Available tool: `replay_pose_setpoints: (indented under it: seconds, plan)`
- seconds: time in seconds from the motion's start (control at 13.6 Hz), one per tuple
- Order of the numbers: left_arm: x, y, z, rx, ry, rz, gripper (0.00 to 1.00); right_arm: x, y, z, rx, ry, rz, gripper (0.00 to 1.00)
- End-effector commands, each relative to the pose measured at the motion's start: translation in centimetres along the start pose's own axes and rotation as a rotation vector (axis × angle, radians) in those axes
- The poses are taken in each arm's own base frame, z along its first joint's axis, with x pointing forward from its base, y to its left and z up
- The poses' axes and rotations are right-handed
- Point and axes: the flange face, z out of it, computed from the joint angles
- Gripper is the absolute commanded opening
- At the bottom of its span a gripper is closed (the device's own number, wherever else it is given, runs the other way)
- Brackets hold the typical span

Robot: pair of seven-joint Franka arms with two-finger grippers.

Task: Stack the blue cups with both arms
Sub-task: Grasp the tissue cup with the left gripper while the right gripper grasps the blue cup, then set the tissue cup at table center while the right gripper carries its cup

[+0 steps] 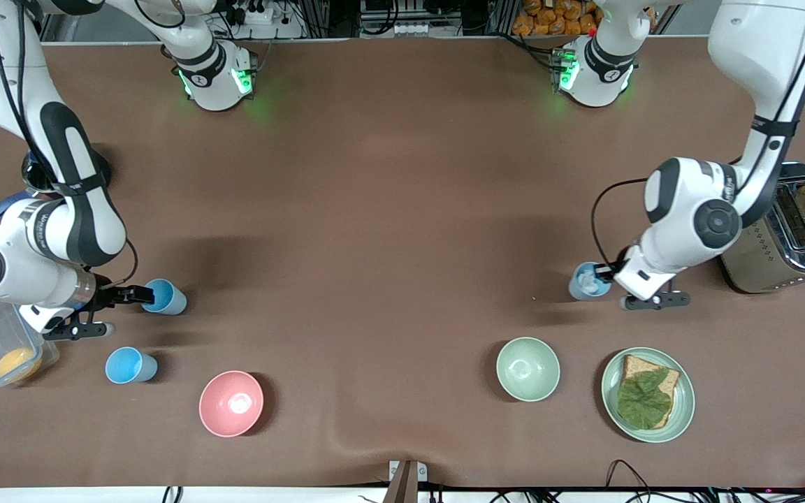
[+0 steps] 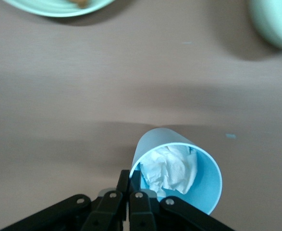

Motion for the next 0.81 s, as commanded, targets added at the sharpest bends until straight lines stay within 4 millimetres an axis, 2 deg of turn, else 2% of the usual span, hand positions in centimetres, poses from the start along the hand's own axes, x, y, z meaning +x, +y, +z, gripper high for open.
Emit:
replay_pose_setpoints:
  seconds: [0.0, 0.07, 0.22, 0.37, 0.52, 0.59, 0.66, 0.74]
  plan:
    - [-1.4, 7.0, -3.4, -0.024, -0.007, -0.002, 0.00, -0.9, -0.9, 1.4, 0.069, 0.017, 0.126, 0.10]
    - [-2.4, 10.3, -3.8, -0.040, -0.009, -0.004, 0.00, -1.2, -1.4, 1.6, 0.068, 0.032, 0.127, 0.00]
    - [-5.0, 17.0, -3.1, -0.055, -0.026, -0.020, 0.00, -1.3, -1.4, 1.4, 0.068, 0.034, 0.127, 0.00]
    - [-8.7, 24.2, -2.2, -0.058, -0.041, -0.034, 0.00, -1.3, -1.6, 0.3, 0.071, 0.033, 0.121, 0.00]
    - [-11.1, 28.4, -1.9, -0.061, -0.043, -0.074, 0.00, -1.5, -2.5, -1.6, 0.081, 0.012, 0.107, 0.00]
    - [-12.6, 30.2, -1.1, -0.058, -0.053, -0.058, 0.00, -1.5, -2.9, -3.2, 0.086, 0.003, 0.100, 0.00]
    - [-14.1, 31.8, 0.1, -0.049, -0.055, -0.030, 0.00, -1.3, -3.6, -4.8, 0.096, -0.018, 0.088, 0.00]
    - [-14.3, 32.7, 0.8, -0.057, -0.042, -0.032, 0.00, -1.0, -4.4, -6.1, 0.108, -0.048, 0.076, 0.00]
